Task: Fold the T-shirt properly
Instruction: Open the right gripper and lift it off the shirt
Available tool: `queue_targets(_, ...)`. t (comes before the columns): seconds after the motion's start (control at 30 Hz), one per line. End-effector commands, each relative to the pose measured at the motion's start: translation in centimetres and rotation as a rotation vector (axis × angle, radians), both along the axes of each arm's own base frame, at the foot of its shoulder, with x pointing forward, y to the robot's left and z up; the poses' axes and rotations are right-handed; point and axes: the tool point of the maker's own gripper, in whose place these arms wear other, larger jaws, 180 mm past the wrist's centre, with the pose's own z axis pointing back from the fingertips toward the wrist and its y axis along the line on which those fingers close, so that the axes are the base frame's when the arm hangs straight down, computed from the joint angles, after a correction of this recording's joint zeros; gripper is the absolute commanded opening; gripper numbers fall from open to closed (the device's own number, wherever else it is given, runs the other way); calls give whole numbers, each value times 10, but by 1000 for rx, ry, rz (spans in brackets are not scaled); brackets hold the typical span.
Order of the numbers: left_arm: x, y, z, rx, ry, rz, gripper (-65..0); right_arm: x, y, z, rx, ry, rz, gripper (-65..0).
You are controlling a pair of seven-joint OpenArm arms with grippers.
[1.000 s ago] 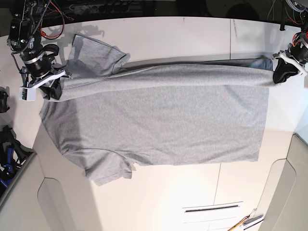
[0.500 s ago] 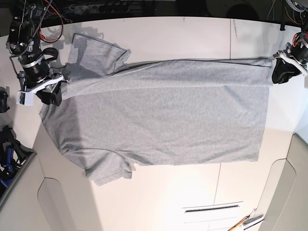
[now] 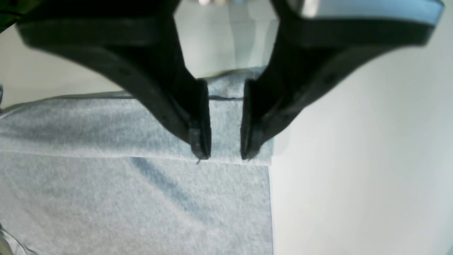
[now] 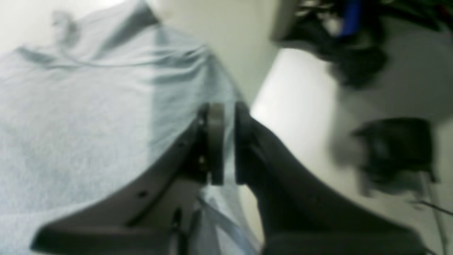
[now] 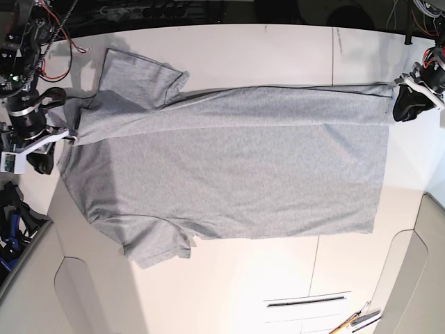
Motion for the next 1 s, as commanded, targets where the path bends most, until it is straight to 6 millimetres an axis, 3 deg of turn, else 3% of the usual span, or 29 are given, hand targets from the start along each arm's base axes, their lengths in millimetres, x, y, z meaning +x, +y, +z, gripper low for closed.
queue_targets(0.0, 8, 3, 15, 11, -51, -5, -465, 2, -5, 23, -9, -43, -1, -607)
queue_targets(0.2, 7, 3, 14, 12, -49, -6, -465, -42, -25, 48, 9, 64, -82, -607)
queue_targets(0.33, 8, 3, 14, 12, -50, -6, -465, -84, -27, 32, 35, 144, -81, -607)
queue_targets(0.5, 8, 2, 15, 4, -55, -5, -465, -133, 20, -2, 270, 218, -20, -607)
queue_targets(0.6, 8, 2, 16, -1, -57, -5, -465, -146, 52, -8, 390, 206, 44, -607)
queue_targets(0.67, 7, 2, 14, -1, -48, -7, -465, -150, 62, -14, 408, 211, 79, -602)
queue_targets(0.87, 6, 1, 13, -1, -36, -10, -465, -166, 80, -67, 524, 345, 86, -375)
queue_targets(0.97, 7, 0, 14, -16, -46, -9, -465, -170, 95, -89, 605, 372, 83, -359)
